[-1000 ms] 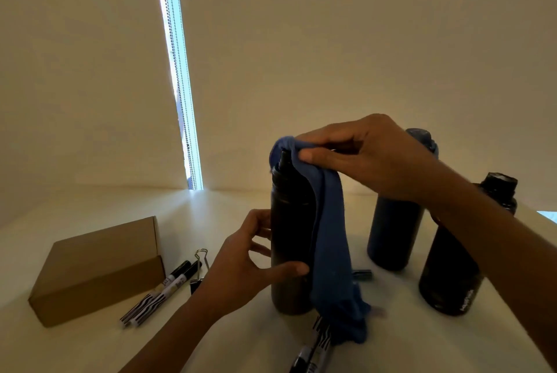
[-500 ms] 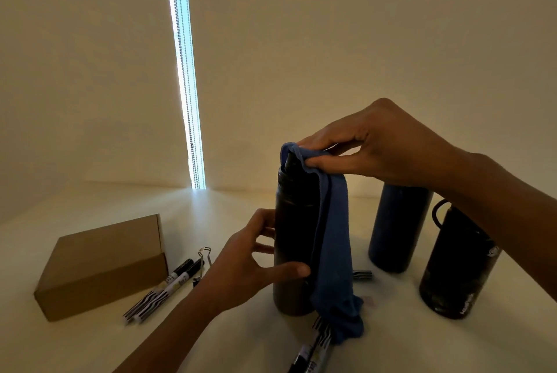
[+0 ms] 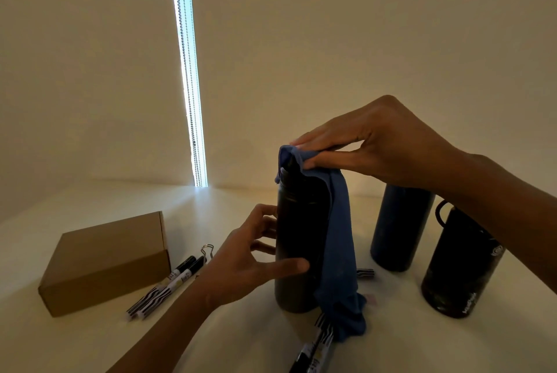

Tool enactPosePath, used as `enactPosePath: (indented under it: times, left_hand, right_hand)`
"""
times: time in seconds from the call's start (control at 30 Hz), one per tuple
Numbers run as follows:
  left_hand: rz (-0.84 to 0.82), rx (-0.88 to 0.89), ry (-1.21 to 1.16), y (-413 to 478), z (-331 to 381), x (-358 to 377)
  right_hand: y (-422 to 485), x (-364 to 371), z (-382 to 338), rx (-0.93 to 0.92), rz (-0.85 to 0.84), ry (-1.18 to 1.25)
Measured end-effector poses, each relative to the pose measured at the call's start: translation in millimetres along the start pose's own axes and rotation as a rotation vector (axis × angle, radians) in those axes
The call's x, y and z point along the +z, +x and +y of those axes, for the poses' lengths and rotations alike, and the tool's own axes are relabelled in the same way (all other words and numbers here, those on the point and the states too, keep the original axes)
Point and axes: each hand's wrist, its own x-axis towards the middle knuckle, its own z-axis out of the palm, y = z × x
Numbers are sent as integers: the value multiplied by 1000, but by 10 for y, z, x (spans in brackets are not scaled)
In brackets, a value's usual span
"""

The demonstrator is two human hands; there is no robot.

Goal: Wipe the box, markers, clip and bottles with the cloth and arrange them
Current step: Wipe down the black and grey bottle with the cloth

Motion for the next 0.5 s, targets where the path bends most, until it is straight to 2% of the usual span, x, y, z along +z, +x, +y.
enactPosePath:
  times: [0.13, 0.3, 0.5]
  left_hand:
    - [42, 4, 39, 15, 12, 47]
    - [90, -2, 50, 10, 16, 74]
    - [70, 9, 47, -3, 19, 91]
  right_hand:
    - [-12, 45, 14, 76, 72, -5]
    - [12, 123, -41, 159, 44, 82]
    - [-78, 88, -32, 219, 46, 33]
